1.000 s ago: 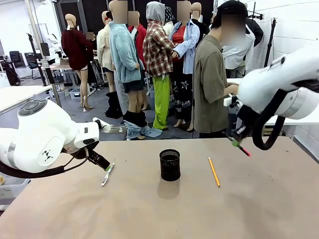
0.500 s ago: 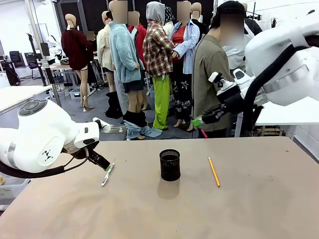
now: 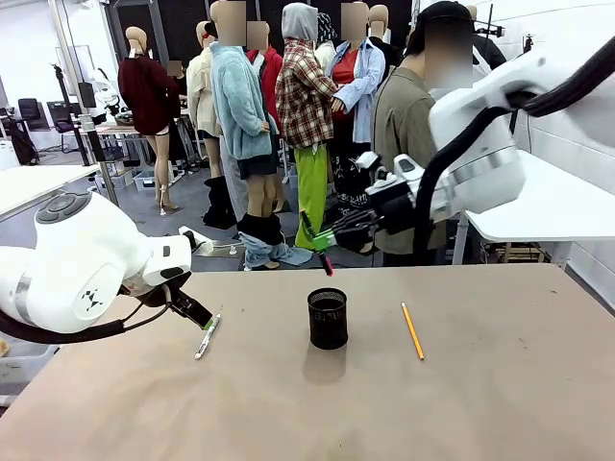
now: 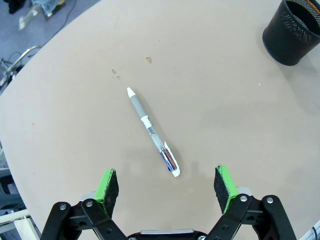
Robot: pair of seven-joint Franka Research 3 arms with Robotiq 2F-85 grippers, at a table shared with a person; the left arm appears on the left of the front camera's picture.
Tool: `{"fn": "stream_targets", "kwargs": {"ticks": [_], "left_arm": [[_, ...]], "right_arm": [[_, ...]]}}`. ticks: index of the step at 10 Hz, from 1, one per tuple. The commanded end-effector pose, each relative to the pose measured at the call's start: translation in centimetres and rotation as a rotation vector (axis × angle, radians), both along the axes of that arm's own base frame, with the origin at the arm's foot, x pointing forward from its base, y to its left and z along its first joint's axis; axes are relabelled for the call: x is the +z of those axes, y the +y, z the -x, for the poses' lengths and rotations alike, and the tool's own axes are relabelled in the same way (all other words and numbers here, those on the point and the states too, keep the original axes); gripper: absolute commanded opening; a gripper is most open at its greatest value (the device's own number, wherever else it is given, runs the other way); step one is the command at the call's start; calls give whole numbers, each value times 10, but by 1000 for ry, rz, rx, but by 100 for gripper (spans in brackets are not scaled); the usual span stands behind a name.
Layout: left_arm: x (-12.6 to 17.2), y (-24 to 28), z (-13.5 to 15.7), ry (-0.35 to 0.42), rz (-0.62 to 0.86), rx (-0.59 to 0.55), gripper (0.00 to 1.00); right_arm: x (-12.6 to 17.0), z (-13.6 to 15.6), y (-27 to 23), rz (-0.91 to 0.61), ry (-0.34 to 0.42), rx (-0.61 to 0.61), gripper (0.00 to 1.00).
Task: Place the pens into the pen holder.
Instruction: Pick up a writing instrument from the table and place it into the Pen holder.
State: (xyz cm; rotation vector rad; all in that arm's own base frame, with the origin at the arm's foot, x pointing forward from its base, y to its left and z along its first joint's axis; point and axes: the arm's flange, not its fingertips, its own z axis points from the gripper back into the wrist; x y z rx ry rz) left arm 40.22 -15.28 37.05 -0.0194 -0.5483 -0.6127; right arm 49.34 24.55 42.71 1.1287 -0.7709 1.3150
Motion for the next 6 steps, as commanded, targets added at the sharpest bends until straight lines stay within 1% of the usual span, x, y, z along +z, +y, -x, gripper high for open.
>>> {"fn": "stream_targets", "kwargs": {"ticks": [1, 2, 3, 4, 5, 6], "left_arm": [[1, 2, 0, -1, 3, 4, 100], [1, 2, 0, -1, 3, 4, 100], [1, 2, 0, -1, 3, 4, 100], [1, 2, 0, -1, 3, 4, 100], [1, 2, 0, -1, 3, 4, 100], [1, 2, 0, -1, 3, 4, 100]], "right_arm": [[-13, -14, 11, 39, 26, -26, 0], [-28, -20, 18, 92, 17, -113, 0], [-43, -26, 22, 93, 41, -85, 0], [-57, -28, 23, 92, 45, -96, 0], [-67, -32, 22, 79, 16, -136, 0], [-75, -38, 20, 61, 7, -138, 0]]}}
